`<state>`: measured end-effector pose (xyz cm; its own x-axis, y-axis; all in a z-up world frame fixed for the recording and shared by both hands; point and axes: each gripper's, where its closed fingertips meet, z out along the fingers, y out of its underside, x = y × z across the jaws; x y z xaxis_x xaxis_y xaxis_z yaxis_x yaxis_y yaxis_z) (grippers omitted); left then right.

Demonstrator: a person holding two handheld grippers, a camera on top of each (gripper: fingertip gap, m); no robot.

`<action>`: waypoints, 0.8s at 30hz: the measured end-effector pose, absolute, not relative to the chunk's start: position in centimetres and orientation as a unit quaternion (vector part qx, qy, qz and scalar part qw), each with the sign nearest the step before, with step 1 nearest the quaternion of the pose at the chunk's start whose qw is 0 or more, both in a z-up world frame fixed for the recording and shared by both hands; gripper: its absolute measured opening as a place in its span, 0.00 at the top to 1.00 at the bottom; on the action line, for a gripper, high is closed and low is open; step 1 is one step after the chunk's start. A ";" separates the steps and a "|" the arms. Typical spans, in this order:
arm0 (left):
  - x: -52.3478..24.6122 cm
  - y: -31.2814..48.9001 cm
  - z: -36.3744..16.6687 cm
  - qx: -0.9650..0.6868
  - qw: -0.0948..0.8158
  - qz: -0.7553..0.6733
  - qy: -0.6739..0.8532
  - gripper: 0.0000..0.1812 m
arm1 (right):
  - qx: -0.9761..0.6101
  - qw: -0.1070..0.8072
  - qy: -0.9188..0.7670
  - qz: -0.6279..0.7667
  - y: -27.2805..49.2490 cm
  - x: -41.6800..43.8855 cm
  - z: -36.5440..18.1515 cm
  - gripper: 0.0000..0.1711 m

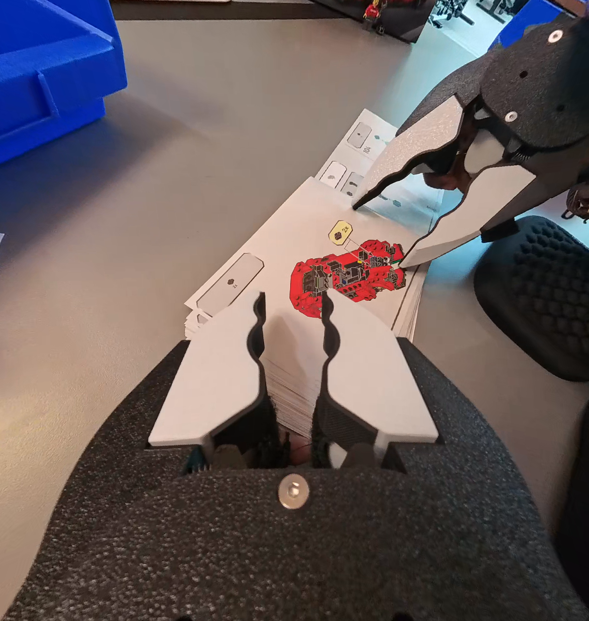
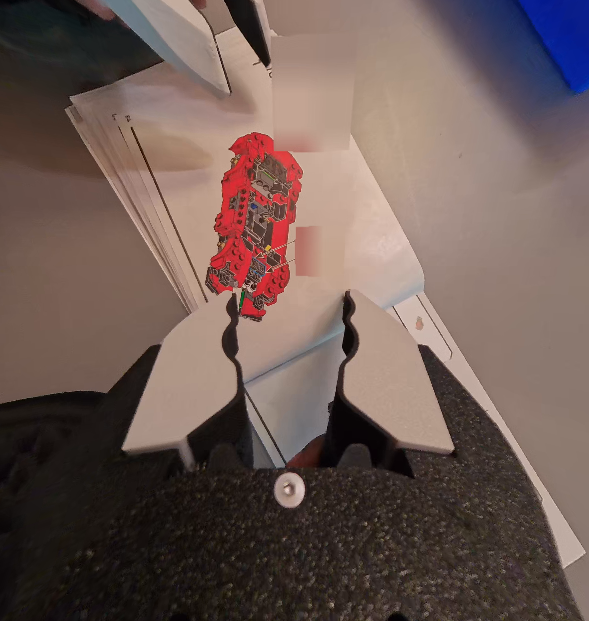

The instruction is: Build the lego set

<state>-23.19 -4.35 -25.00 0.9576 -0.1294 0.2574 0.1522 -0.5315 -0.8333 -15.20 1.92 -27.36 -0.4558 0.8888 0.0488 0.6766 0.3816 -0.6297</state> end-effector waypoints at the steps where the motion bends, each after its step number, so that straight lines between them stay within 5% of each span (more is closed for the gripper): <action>1: -23.2 -4.3 -25.1 -0.864 0.482 -0.145 -0.006 0.83 | -0.484 0.195 -0.808 0.273 1.9 -15.2 -27.4 0.65; 15: -23.0 -4.3 -25.7 -0.874 0.464 -0.145 -0.003 0.83 | -0.497 0.195 -0.797 0.282 1.5 -15.2 -27.1 0.60; 24: -23.2 -4.3 -25.6 -0.873 0.471 -0.130 -0.006 0.81 | -0.556 0.213 -0.707 0.382 2.8 -5.7 -18.8 0.63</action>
